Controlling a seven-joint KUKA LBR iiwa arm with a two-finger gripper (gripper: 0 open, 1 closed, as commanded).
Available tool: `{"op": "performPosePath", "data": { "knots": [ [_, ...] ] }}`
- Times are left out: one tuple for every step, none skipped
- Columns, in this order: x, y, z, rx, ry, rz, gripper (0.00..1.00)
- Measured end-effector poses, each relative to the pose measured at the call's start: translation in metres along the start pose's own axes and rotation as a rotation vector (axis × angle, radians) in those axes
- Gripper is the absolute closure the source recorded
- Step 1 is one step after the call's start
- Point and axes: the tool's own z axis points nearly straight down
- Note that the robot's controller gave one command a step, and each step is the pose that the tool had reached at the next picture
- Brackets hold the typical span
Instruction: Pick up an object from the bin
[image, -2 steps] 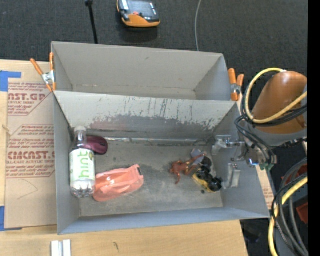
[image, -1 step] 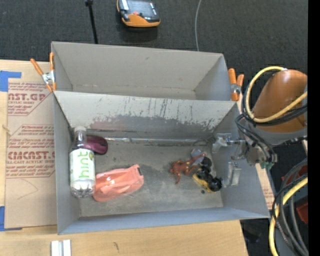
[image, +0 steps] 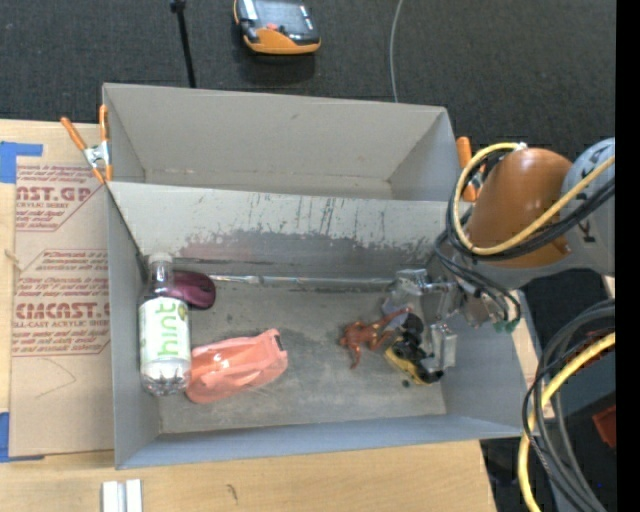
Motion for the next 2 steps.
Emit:
{"op": "performPosePath", "data": {
  "knots": [
    [-0.035, 0.022, -0.005, -0.006, 0.01, -0.161, 0.0],
    [-0.054, 0.029, -0.045, -0.004, 0.003, -0.184, 0.0]
  ]
}}
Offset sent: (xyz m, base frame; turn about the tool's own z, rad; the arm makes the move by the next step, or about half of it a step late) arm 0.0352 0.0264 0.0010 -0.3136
